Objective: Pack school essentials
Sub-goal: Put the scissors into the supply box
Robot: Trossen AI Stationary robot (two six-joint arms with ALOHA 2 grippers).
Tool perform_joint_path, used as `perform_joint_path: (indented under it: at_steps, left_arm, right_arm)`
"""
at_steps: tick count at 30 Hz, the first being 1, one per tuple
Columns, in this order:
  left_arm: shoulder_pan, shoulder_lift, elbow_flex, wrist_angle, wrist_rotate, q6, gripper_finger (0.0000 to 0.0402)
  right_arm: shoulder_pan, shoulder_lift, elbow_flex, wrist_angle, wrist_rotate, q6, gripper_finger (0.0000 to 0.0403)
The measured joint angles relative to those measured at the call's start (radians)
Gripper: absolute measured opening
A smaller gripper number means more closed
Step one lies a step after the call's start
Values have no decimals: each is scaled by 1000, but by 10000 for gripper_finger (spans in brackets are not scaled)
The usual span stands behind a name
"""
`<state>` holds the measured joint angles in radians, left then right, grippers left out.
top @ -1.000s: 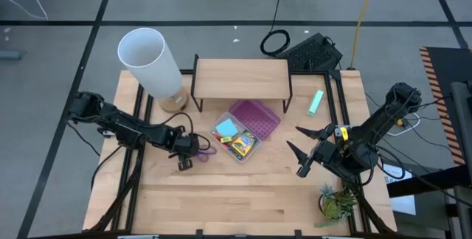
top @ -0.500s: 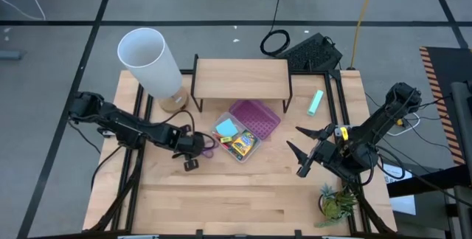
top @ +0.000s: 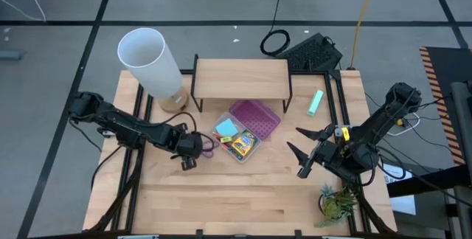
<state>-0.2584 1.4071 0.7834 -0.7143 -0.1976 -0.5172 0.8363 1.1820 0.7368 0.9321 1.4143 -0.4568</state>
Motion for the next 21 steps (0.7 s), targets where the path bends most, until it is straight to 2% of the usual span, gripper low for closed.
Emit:
perform_joint_path:
  at_steps: [3, 6, 11, 16, 21]
  left_arm:
    - [0, 0, -5, -21, -45, -40, 195]
    - [1, 0, -33, 23, -47, -44, 231]
    - [1, 0, -95, 86, -39, 38, 268]
    - [2, 0, -124, 90, -8, 48, 269]
    - [2, 0, -145, 118, 54, 44, 241]
  right_arm:
    - [4, 0, 0, 0, 0, 0, 246]
    - [5, 0, 0, 0, 0, 0, 246]
    - [5, 0, 0, -2, 0, -5, 246]
    - [5, 0, 0, -2, 0, -16, 246]
    - [4, 0, 0, -2, 0, -19, 246]
